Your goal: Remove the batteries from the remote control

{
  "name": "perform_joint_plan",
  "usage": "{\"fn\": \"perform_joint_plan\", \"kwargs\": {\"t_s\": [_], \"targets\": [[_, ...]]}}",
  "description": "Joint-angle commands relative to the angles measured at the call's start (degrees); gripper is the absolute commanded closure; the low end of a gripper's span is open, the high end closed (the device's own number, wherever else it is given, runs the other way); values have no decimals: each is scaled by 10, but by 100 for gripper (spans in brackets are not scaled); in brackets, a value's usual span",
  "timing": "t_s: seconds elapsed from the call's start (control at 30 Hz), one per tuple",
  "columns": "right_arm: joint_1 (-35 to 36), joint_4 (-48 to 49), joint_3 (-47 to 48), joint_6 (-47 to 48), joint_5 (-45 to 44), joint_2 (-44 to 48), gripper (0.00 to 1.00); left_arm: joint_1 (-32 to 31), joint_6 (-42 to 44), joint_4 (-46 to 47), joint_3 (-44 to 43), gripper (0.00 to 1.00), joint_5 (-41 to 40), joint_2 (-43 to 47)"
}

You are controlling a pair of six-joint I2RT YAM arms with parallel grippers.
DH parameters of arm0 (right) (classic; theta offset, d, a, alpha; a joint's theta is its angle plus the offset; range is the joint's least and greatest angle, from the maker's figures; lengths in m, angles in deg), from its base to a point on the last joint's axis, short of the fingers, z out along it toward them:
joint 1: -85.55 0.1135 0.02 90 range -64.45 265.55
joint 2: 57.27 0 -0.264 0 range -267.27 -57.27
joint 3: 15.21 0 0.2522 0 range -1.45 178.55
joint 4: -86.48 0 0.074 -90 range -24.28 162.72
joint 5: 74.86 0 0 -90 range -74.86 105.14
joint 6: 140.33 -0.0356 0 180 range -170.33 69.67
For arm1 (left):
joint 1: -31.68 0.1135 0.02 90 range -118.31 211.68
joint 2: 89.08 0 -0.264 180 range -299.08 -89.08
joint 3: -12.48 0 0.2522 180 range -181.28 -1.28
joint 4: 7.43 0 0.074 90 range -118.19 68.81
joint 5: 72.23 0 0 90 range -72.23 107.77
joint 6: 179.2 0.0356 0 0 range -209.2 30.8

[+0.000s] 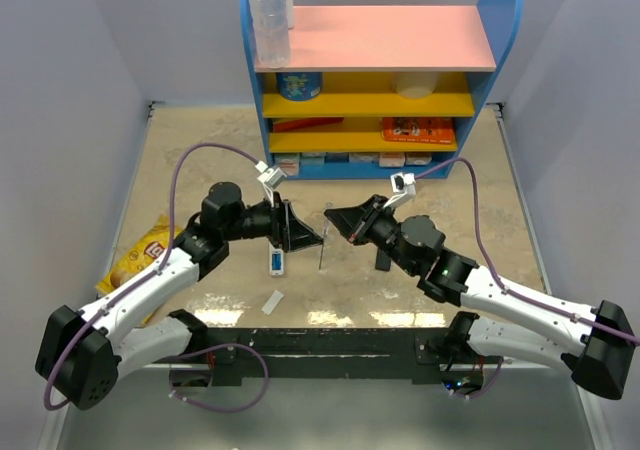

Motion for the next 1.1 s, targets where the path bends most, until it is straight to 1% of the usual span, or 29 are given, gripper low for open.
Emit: {"fn": "perform_joint_plan", "kwargs": {"t_s": [0.0,0.3,0.37,0.43,0.5,0.57,0.6,0.77,0.8,0.83,0.87,0.9,0.93,0.97,1.0,1.03,1.07], "targets": [[2,22,2,-22,-22,3,100,-9,-7,48,-20,32,-5,-16],[2,11,0,-19,-33,2,100,-15,-11,54,-23,31,-4,-23],[2,12,1,-20,-33,2,100,-17,-13,58,-24,34,-5,-25],[2,6,4,-23,-33,-2,100,-18,-17,64,-23,40,-4,-29],[2,2,7,-25,-33,-3,100,-20,-19,70,-24,44,-3,-32],[2,0,6,-29,-34,-5,100,-20,-17,71,-25,53,-2,-36],[2,-1,5,-30,-32,-5,100,-21,-16,72,-26,61,0,-37],[2,-8,1,-33,-28,-4,100,-21,-11,71,-25,77,6,-46],[2,-11,1,-31,-26,-3,100,-21,-9,69,-26,84,8,-47],[2,-21,3,-27,-25,-2,98,-21,-2,66,-26,87,9,-48],[2,-29,6,-22,-24,3,90,-21,3,56,-31,91,10,-49],[2,-40,9,-9,-17,5,84,-21,9,49,-34,97,10,-49],[2,-59,24,3,-4,5,80,-20,22,42,-38,100,10,-49],[2,-84,36,16,1,5,75,-21,29,28,-43,100,10,-46],[2,-115,52,46,4,5,67,-21,36,20,-45,100,10,-45],[2,-169,81,61,7,3,65,-21,49,16,-46,100,11,-44],[2,-197,96,76,10,2,62,-21,54,13,-44,100,13,-38]]}}
